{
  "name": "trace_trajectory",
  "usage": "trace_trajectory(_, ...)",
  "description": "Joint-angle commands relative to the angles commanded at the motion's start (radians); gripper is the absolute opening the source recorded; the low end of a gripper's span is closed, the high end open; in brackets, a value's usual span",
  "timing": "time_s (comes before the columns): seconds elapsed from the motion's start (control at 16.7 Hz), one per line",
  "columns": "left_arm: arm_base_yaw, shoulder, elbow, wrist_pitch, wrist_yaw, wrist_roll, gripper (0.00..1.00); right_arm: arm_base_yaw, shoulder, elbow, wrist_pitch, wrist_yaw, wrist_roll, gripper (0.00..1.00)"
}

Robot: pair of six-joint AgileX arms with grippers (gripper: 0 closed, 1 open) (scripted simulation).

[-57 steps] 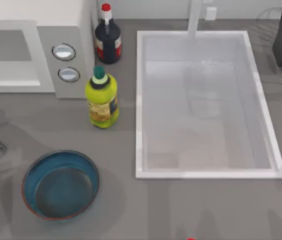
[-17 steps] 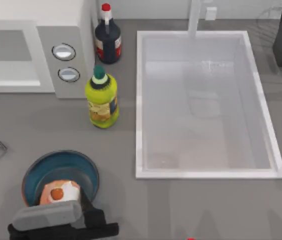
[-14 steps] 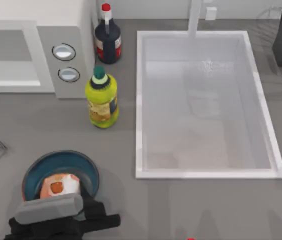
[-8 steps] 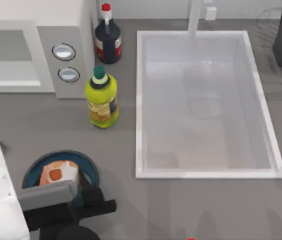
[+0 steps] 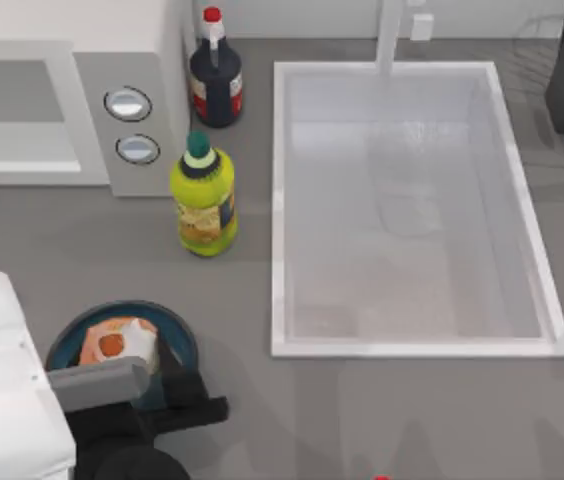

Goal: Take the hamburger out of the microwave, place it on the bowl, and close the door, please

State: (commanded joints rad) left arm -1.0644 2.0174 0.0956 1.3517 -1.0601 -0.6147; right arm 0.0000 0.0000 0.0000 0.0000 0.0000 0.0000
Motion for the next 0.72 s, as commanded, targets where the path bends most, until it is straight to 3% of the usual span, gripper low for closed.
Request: trace_trajectory(0.72, 0.0, 0.0, 0.0, 0.0, 0.0, 0.0, 0.98, 0.0, 0.0, 0.0, 0.0, 0.0, 0.0, 1.0)
